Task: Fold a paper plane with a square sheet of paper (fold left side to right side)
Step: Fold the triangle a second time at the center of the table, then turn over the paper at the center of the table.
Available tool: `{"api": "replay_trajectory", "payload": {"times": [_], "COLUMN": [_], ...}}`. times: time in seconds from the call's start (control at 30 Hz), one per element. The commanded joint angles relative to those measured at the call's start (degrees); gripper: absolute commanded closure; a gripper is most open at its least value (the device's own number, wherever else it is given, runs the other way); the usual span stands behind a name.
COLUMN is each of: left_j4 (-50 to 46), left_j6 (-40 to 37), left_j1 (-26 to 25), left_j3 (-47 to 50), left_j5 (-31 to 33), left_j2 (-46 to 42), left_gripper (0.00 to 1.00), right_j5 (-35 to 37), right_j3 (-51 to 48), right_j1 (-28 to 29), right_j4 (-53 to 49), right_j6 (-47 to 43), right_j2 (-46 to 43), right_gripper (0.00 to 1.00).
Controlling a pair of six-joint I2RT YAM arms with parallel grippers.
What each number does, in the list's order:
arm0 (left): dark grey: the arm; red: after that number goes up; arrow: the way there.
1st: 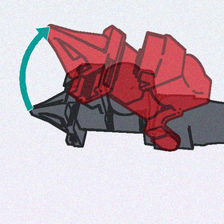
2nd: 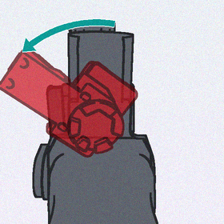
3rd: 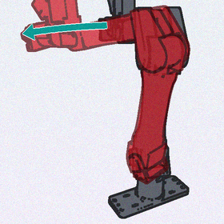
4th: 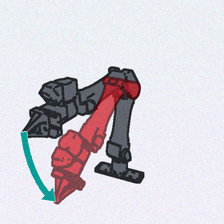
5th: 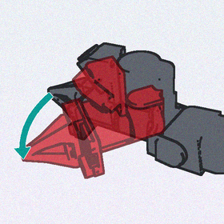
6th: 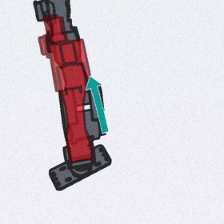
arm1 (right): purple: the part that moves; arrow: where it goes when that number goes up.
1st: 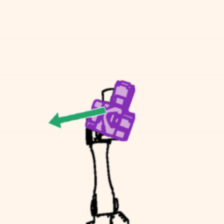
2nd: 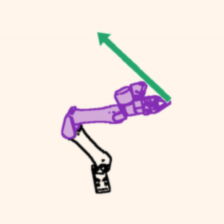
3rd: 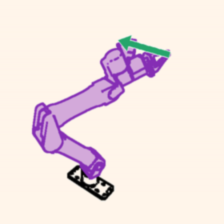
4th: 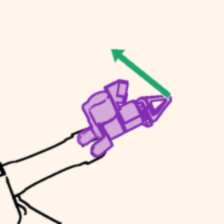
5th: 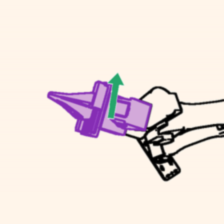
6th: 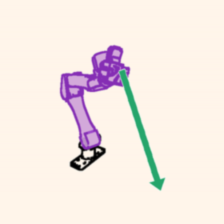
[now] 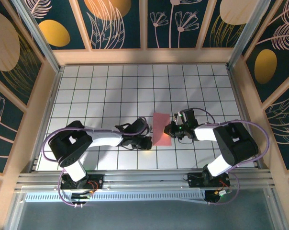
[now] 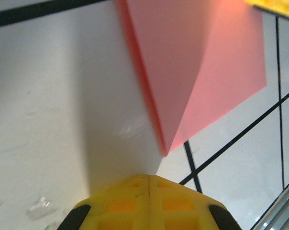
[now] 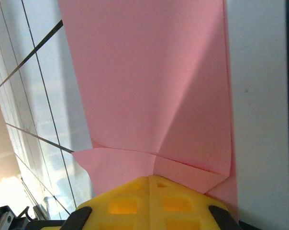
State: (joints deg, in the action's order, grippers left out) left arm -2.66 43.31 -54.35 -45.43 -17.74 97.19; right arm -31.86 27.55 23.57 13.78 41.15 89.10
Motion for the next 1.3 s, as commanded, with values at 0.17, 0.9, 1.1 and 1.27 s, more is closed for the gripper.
{"api": "replay_trajectory", "payload": {"times": [0.17,0.9,1.1,1.27], "left_j4": [-2.46,11.31,12.89,14.22], "left_j6": [0.61,1.79,1.37,1.35], "left_j1": [2.95,12.42,12.43,12.34], "left_j3": [-0.2,-7.85,-9.57,-9.85], "left_j5": [0.88,-2.65,-4.67,-7.4], "left_j2": [-7.25,3.63,7.63,10.22], "left_gripper": [1.0,0.63,0.63,0.66], "right_j5": [2.63,6.6,2.86,0.33], "right_j3": [3.83,-5.89,-10.44,-13.65], "right_j1": [-0.77,-9.82,-12.48,-13.44], "right_j4": [-6.14,-9.84,-6.74,-1.2], "right_j6": [-0.91,-0.68,3.07,6.81], "right_j2": [-6.21,-31.75,-36.72,-38.0], "right_gripper": [0.95,0.24,0.13,0.1]}}
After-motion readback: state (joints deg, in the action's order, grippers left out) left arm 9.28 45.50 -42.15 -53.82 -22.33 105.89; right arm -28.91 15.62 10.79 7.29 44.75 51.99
